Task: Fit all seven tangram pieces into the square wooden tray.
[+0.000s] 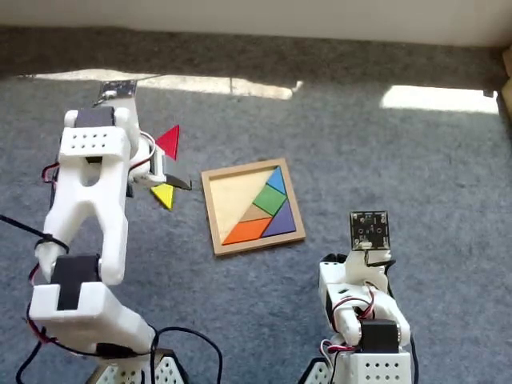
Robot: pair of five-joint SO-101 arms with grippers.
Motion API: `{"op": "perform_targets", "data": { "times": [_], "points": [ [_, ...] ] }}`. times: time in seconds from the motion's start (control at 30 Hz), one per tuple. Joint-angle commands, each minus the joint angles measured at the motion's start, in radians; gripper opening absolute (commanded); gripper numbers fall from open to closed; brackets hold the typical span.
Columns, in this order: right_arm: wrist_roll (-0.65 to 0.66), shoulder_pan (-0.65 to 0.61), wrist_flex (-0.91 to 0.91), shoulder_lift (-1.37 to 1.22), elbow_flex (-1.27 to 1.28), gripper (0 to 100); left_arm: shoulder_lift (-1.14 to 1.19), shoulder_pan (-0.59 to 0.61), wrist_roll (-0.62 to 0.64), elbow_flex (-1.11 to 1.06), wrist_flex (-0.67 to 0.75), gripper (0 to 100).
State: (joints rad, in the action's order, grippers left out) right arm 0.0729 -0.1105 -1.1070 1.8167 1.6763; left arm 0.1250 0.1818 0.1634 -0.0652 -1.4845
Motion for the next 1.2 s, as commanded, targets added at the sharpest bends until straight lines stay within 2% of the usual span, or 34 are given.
{"op": "perform_targets", "data": {
  "times": [0.0, 0.13, 0.53, 0.83, 1.03, 1.17],
  "points": [
    [0.000, 0.010, -0.008, 0.005, 0.127, 4.6, 0.136, 0.042, -0.008, 0.033, 0.110, 41],
    [0.000, 0.010, -0.008, 0.005, 0.127, 4.6, 0.274, 0.053, -0.002, 0.114, 0.163, 41],
    [0.000, 0.010, -0.008, 0.005, 0.127, 4.6, 0.644, 0.074, 0.044, 0.579, 0.046, 40],
    [0.000, 0.010, -0.008, 0.005, 0.127, 4.6, 0.881, 0.074, 0.084, 0.943, -0.149, 40],
    [0.000, 0.010, -0.008, 0.005, 0.127, 4.6, 1.001, 0.071, 0.069, 1.125, -0.232, 21],
    [0.000, 0.010, -0.008, 0.005, 0.127, 4.6, 1.046, 0.058, -0.018, 1.199, -0.275, 16]
  ]
}}
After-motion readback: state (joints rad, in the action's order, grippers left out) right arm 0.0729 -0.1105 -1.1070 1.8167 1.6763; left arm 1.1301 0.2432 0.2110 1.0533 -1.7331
